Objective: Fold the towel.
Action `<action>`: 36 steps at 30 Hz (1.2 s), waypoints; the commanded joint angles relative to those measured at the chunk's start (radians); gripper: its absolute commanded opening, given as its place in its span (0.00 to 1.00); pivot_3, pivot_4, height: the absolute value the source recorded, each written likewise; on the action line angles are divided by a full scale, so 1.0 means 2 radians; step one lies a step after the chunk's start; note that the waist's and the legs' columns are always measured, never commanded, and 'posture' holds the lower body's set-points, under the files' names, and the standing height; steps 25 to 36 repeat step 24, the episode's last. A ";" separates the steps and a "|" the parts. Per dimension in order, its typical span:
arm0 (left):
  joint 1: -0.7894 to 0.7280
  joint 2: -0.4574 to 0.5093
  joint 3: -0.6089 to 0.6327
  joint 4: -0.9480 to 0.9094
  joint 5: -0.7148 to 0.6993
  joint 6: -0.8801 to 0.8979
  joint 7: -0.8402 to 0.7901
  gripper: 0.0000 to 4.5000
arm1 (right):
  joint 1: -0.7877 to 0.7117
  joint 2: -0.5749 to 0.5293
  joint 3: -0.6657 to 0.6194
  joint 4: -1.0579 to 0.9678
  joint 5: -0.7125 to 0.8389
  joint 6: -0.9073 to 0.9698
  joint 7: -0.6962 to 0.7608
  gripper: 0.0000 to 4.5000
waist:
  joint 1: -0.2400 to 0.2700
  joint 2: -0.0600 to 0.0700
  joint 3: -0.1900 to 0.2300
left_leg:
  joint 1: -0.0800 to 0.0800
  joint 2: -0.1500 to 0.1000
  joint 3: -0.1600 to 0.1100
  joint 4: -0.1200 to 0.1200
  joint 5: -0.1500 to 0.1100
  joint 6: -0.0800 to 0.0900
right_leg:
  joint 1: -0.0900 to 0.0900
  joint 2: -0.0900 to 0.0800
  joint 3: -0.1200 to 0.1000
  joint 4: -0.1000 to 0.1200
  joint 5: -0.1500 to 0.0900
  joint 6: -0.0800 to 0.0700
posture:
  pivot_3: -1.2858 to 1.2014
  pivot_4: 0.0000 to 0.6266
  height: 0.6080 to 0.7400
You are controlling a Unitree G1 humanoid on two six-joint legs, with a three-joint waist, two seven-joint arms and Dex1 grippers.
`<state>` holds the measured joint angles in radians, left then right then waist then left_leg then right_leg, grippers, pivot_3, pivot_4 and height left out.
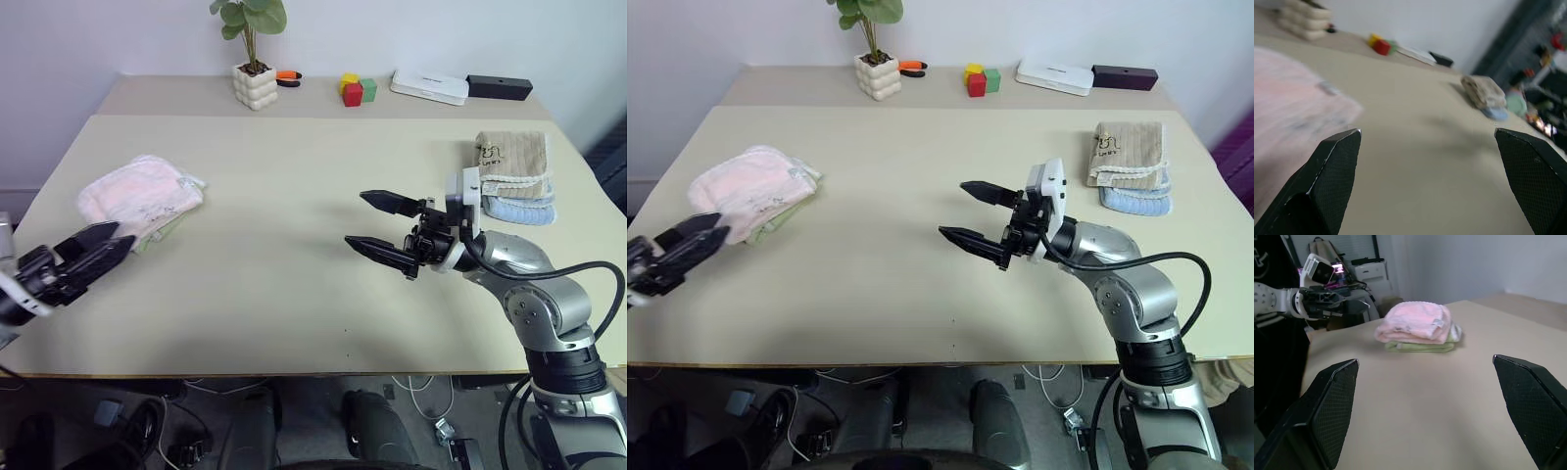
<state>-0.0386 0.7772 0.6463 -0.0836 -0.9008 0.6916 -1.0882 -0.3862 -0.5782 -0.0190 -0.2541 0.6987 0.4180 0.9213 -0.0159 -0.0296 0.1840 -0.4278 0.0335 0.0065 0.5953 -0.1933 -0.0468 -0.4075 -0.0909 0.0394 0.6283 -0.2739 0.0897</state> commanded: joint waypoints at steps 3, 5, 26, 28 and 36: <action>-0.026 -0.031 -0.142 -0.054 0.139 -0.129 0.031 0.99 | 0.009 -0.029 -0.034 0.062 -0.065 -0.102 0.046 1.00 | 0.003 0.000 0.000 | 0.000 -0.001 0.004 0.000 0.000 0.002 | 0.000 0.001 0.000 0.000 0.000 0.000 | 0.52 0.24 1.00; -0.051 -0.044 -0.180 -0.052 0.158 -0.120 0.061 0.99 | 0.003 -0.038 -0.042 0.108 -0.080 -0.137 0.073 1.00 | 0.002 0.000 0.000 | 0.000 -0.001 0.006 0.001 0.000 0.003 | 0.000 0.002 0.000 0.000 0.000 0.000 | 0.52 0.24 1.00; -0.076 -0.089 -0.205 -0.073 0.151 -0.109 0.132 0.99 | -0.075 -0.045 -0.044 0.230 -0.115 -0.190 0.126 1.00 | 0.001 0.000 0.001 | 0.000 0.005 0.007 0.009 -0.001 0.003 | 0.001 0.011 0.003 0.002 0.003 0.013 | 0.52 0.24 1.00; -0.076 -0.089 -0.205 -0.073 0.151 -0.109 0.132 0.99 | -0.075 -0.045 -0.044 0.230 -0.115 -0.190 0.126 1.00 | 0.001 0.000 0.001 | 0.000 0.005 0.007 0.009 -0.001 0.003 | 0.001 0.011 0.003 0.002 0.003 0.013 | 0.52 0.24 1.00; -0.076 -0.089 -0.205 -0.073 0.151 -0.109 0.132 0.99 | -0.075 -0.045 -0.044 0.230 -0.115 -0.190 0.126 1.00 | 0.001 0.000 0.001 | 0.000 0.005 0.007 0.009 -0.001 0.003 | 0.001 0.011 0.003 0.002 0.003 0.013 | 0.52 0.24 1.00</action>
